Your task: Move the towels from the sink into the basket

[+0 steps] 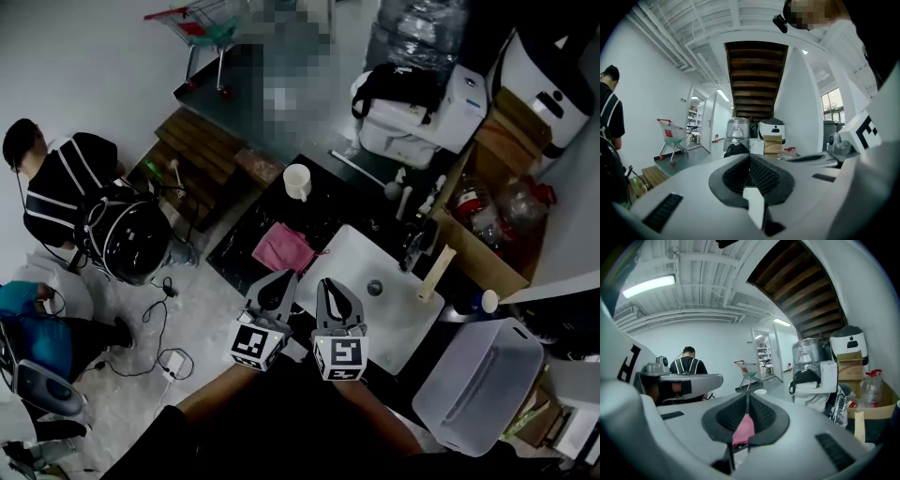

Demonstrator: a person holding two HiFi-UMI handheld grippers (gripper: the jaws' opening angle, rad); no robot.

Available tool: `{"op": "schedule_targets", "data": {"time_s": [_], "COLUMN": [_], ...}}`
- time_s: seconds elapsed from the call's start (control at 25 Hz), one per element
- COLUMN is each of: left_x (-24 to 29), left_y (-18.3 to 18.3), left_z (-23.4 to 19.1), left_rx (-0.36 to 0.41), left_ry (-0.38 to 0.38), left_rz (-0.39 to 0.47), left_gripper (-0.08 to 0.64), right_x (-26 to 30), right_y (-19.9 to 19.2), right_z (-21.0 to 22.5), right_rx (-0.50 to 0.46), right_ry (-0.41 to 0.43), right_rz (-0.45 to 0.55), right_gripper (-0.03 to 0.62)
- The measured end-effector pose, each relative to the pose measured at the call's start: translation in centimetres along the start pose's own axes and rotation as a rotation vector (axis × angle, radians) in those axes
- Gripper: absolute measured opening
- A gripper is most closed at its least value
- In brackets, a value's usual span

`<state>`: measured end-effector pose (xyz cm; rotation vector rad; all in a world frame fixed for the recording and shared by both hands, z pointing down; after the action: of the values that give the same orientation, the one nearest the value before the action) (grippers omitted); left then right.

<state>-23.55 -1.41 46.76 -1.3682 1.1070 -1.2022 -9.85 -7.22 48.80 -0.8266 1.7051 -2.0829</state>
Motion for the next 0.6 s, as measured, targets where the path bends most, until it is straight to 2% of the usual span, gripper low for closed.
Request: {"op": "schedule_targets", "data": {"time_s": [0.2, 0.4, 0.6], "left_x": [2.0, 2.7, 3.4], "left_y": [-0.1, -1.1, -1.3], "left_z": [-1.2, -3.7, -6.2], "left_rx": [0.004, -0.018, -0.038], "left_ry": [0.031, 0.019, -0.044], "left_rz": [0.013, -0.004, -0.006], "left_gripper": [0.003, 0.003, 0.003], "right_x": [2.6, 4.6, 6.9], "right_y": [0.4, 0.4, 0.9], "right_z": [0.7, 0.4, -1.1], "right_rx": [-0.022, -0.019, -0.028], "right_ry": [0.022, -0.011, -0.063], "right_rz": [-0.010, -0.032, -0.058], "right_gripper": [0.031, 0.031, 0.031]}}
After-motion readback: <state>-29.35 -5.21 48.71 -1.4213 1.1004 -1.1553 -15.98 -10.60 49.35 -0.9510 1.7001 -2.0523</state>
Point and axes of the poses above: the fingertips, and each gripper's own axes: x forward along the fingers, z to its right, y out of its top, the point moved 9 cm from there along -x, backward along the fingers, and after that the axes turned 1 degree about -y, right-handed, at the moved point
